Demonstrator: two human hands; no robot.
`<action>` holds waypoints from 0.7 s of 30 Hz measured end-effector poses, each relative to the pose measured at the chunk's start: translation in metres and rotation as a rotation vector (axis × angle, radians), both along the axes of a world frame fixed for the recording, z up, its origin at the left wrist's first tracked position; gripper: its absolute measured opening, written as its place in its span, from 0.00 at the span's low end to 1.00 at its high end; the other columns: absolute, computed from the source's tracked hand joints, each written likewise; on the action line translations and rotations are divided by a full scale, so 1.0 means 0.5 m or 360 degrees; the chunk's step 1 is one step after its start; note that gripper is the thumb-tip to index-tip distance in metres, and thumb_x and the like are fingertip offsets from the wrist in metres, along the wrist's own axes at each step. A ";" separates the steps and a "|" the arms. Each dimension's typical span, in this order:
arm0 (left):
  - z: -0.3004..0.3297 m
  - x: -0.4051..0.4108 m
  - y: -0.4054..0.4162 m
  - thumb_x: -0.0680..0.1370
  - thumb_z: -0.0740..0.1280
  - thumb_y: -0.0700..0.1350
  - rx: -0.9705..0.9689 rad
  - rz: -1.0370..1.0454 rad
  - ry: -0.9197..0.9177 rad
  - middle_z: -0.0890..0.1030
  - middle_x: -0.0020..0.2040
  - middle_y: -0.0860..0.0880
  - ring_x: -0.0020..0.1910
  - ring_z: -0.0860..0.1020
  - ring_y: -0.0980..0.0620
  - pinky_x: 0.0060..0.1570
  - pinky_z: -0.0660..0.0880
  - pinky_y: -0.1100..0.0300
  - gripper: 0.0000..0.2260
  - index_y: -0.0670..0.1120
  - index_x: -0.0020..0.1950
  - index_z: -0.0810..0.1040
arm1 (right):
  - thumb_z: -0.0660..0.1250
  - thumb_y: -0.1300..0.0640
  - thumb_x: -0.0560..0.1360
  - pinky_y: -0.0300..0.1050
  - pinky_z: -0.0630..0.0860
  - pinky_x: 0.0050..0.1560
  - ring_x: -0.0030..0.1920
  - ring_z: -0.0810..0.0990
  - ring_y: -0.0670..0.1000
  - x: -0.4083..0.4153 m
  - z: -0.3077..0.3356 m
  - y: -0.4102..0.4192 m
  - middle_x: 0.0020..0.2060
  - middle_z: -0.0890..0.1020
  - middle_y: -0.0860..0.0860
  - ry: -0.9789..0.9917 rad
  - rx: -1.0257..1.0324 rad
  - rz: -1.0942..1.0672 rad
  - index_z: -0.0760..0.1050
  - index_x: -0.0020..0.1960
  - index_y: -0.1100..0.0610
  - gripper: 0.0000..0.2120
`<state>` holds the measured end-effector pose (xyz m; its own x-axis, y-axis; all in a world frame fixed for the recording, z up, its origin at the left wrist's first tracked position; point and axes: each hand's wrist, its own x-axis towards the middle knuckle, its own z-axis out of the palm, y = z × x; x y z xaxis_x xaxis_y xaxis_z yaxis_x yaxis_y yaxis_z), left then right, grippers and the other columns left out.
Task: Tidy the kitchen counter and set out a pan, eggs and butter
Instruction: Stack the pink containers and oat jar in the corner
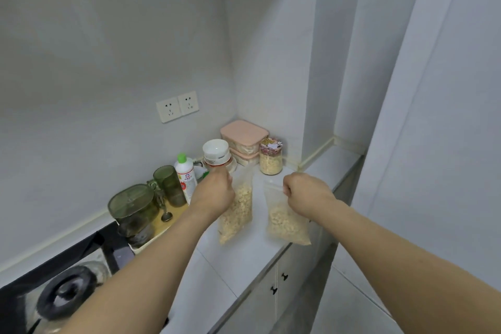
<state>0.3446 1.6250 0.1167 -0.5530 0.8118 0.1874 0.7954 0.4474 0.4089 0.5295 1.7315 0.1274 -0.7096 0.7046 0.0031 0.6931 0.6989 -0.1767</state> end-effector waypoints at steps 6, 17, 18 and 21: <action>-0.020 -0.083 0.072 0.80 0.56 0.41 -0.0077 0.0161 -0.0066 0.72 0.44 0.46 0.44 0.73 0.42 0.39 0.67 0.55 0.06 0.43 0.44 0.66 | 0.58 0.66 0.75 0.47 0.72 0.48 0.56 0.77 0.56 -0.092 -0.029 0.103 0.56 0.76 0.53 -0.0203 0.0228 0.0145 0.74 0.58 0.57 0.14; -0.105 -0.255 0.272 0.77 0.58 0.37 -0.0243 0.0085 -0.0258 0.77 0.51 0.41 0.51 0.75 0.41 0.44 0.68 0.54 0.02 0.42 0.46 0.69 | 0.61 0.66 0.72 0.43 0.67 0.41 0.49 0.79 0.54 -0.311 -0.121 0.309 0.47 0.80 0.50 -0.0247 0.0454 0.0121 0.76 0.51 0.55 0.12; -0.115 -0.275 0.298 0.77 0.58 0.37 -0.0264 0.0050 -0.0256 0.76 0.52 0.40 0.52 0.75 0.40 0.45 0.69 0.53 0.02 0.41 0.47 0.69 | 0.62 0.65 0.72 0.42 0.67 0.40 0.48 0.80 0.54 -0.337 -0.131 0.330 0.45 0.80 0.49 -0.0221 0.0483 0.0098 0.76 0.50 0.55 0.11; -0.134 -0.311 0.356 0.76 0.57 0.35 -0.0339 -0.0015 -0.0254 0.75 0.53 0.41 0.52 0.75 0.39 0.46 0.69 0.52 0.06 0.39 0.51 0.71 | 0.64 0.64 0.72 0.41 0.70 0.41 0.48 0.81 0.53 -0.387 -0.146 0.372 0.45 0.82 0.49 -0.0191 0.0531 0.0044 0.77 0.50 0.55 0.09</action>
